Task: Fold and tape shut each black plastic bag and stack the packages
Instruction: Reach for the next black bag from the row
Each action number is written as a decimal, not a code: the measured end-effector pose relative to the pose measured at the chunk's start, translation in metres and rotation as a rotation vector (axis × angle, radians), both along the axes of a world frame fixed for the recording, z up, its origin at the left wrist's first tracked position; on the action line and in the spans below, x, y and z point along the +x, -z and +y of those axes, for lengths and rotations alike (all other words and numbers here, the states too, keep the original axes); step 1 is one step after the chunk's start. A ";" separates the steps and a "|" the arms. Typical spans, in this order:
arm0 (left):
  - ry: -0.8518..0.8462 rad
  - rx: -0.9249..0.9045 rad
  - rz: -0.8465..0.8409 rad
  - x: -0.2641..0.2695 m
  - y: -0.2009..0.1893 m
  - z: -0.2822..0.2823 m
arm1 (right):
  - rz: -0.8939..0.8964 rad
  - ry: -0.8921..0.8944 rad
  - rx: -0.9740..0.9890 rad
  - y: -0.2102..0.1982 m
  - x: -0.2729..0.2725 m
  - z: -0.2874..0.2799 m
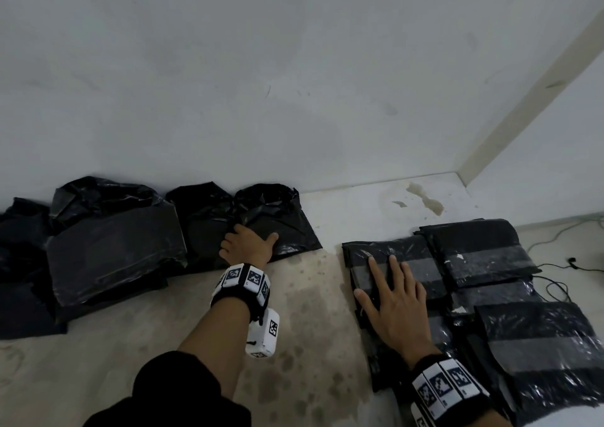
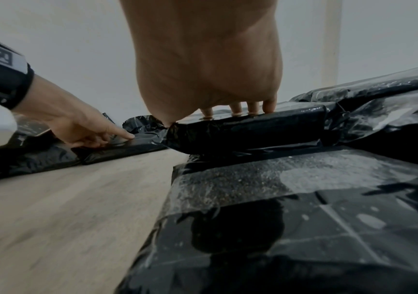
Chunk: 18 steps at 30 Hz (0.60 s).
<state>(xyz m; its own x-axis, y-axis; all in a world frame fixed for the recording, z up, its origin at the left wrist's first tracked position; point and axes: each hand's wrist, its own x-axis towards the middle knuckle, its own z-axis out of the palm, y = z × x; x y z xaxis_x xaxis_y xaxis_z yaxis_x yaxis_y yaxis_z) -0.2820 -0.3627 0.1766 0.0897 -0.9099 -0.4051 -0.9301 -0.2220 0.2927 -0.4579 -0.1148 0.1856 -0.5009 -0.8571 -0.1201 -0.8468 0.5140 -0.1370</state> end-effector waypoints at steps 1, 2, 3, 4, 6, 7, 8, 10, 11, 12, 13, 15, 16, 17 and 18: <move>-0.028 0.020 0.028 -0.001 0.000 0.000 | 0.003 0.000 0.010 0.000 0.000 0.000; -0.051 0.032 0.053 -0.002 0.001 -0.001 | 0.004 -0.002 0.018 0.000 0.000 0.000; -0.070 0.043 0.075 -0.003 0.000 -0.001 | 0.004 -0.005 0.029 0.000 0.000 0.000; -0.085 0.055 0.093 -0.005 0.000 0.000 | 0.003 -0.006 0.037 -0.001 -0.001 0.000; -0.115 0.087 0.142 -0.007 0.000 0.002 | -0.001 -0.006 0.039 -0.003 -0.001 0.000; -0.122 0.100 0.173 -0.007 0.001 0.004 | -0.006 -0.008 0.038 -0.003 -0.001 0.001; -0.121 0.106 0.202 -0.007 0.002 0.007 | -0.014 -0.010 0.040 -0.003 -0.001 0.001; -0.109 0.101 0.248 -0.004 0.006 0.015 | -0.015 -0.017 0.046 -0.003 -0.001 0.001; -0.106 0.093 0.288 -0.002 0.008 0.020 | -0.014 -0.017 0.056 -0.002 -0.001 0.001; -0.101 0.077 0.352 0.001 0.011 0.026 | -0.015 -0.014 0.067 -0.002 -0.001 0.000; -0.095 0.046 0.443 0.005 0.011 0.031 | -0.020 -0.009 0.077 -0.002 -0.001 -0.001; -0.104 -0.023 0.639 0.016 0.008 0.047 | -0.020 -0.008 0.068 -0.004 0.000 0.000; -0.100 -0.043 0.707 0.024 0.005 0.055 | -0.020 -0.012 0.066 -0.004 0.000 0.001; -0.080 -0.048 0.751 0.034 -0.001 0.066 | -0.016 -0.020 0.071 -0.005 0.001 0.002; -0.049 -0.053 0.780 0.043 -0.005 0.077 | -0.013 -0.029 0.085 -0.003 0.000 0.003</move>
<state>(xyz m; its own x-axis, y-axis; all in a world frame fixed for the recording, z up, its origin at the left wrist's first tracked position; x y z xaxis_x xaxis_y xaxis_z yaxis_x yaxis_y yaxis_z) -0.2392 -0.2861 0.1819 -0.1625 -0.9323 -0.3232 -0.4412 -0.2244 0.8689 -0.4580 -0.1120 0.1891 -0.4738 -0.8577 -0.1995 -0.8600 0.4994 -0.1047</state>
